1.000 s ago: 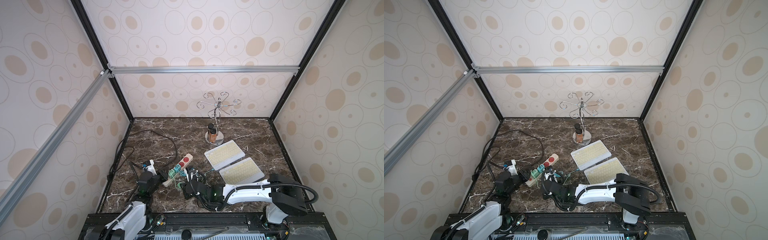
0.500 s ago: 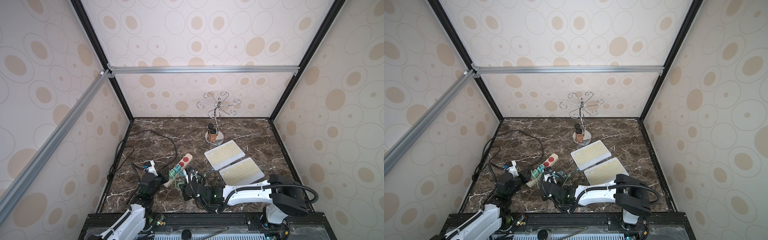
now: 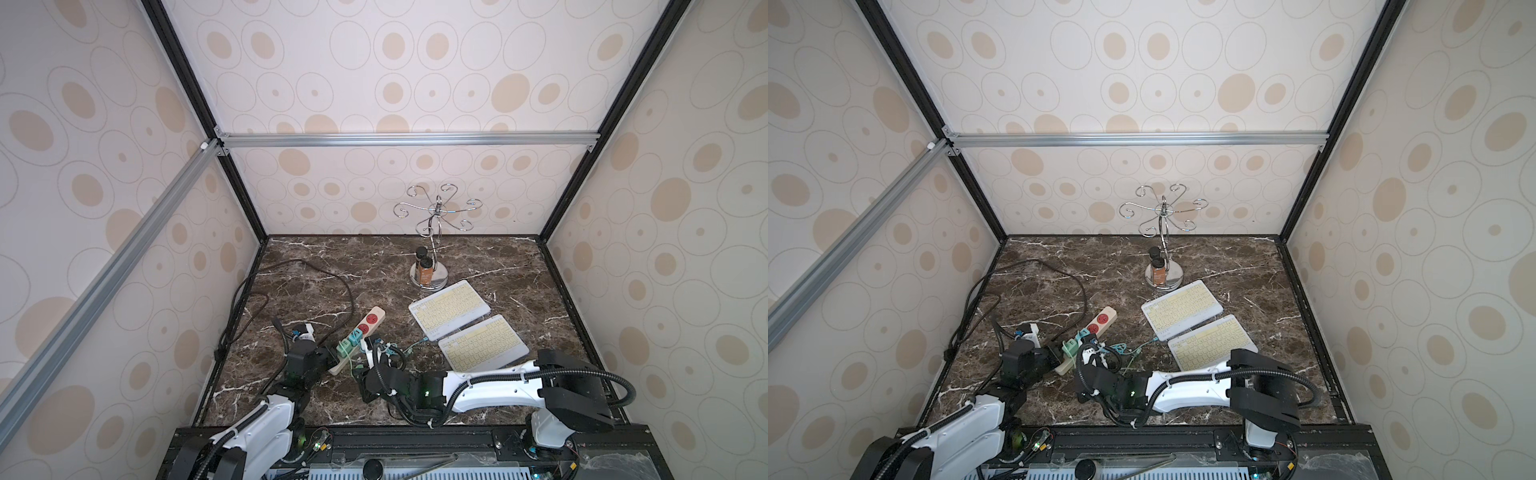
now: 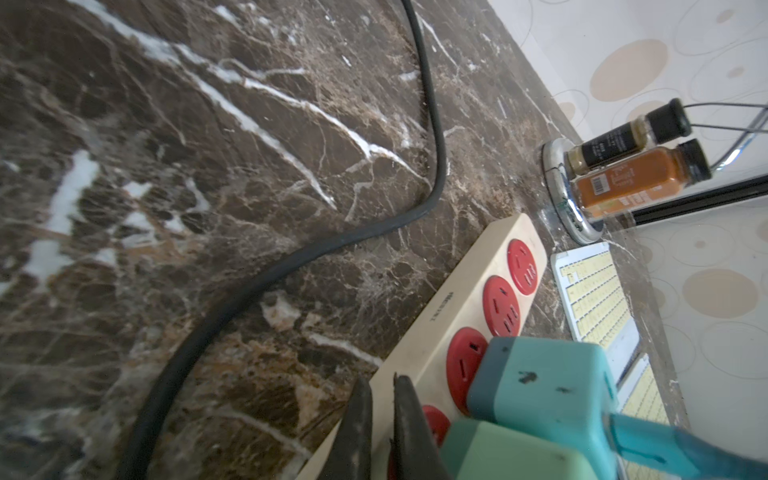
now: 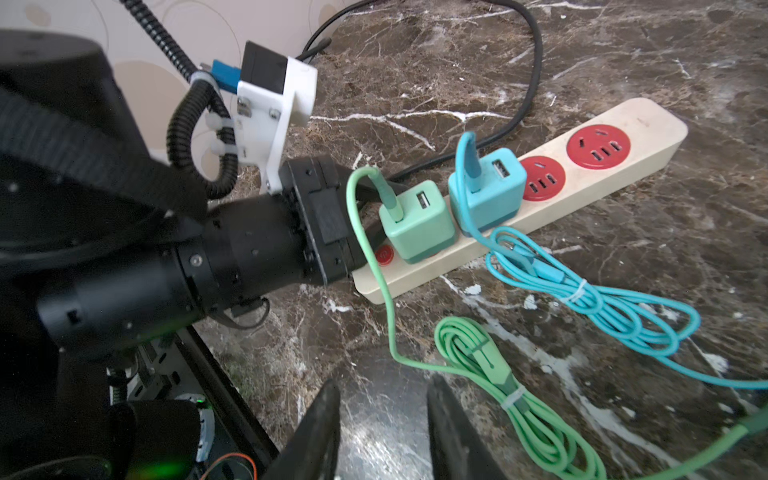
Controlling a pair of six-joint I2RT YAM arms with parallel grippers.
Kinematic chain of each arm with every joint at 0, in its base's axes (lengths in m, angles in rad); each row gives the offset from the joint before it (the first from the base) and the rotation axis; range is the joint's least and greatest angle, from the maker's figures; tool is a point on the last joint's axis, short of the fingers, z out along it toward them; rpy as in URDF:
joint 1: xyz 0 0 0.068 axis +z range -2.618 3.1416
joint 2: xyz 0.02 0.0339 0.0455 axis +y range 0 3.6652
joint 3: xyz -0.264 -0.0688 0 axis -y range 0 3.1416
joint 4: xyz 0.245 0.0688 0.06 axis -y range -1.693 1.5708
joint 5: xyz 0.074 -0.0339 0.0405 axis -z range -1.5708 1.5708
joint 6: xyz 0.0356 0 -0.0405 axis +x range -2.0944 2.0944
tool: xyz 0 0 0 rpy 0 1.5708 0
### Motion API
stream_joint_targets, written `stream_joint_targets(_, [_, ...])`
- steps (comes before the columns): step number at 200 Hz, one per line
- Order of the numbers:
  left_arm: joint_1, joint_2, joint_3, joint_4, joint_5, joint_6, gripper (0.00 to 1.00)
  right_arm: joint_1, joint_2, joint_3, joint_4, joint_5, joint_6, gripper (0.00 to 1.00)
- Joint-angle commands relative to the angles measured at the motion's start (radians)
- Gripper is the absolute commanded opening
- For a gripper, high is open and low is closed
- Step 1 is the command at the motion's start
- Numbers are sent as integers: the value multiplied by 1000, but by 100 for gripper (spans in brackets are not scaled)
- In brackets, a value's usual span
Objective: Unplug the wireless keyboard
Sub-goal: Adjust the socket at the center of the board.
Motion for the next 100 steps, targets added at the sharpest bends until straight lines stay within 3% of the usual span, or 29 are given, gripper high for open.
stream_joint_targets(1, [-32,-76,-42,-80,54,-40,13,9,28,19,10,52,11,39])
stream_joint_targets(24, [-74,-99,-64,-113,61,-59,12,9,25,15,23,79,14,43])
stream_joint_targets(56, [-113,-56,-94,-9,133,-112,8,5,29,11,41,84,13,47])
stream_joint_targets(100, [-238,1,-48,71,100,-188,7,-37,50,18,19,61,42,49])
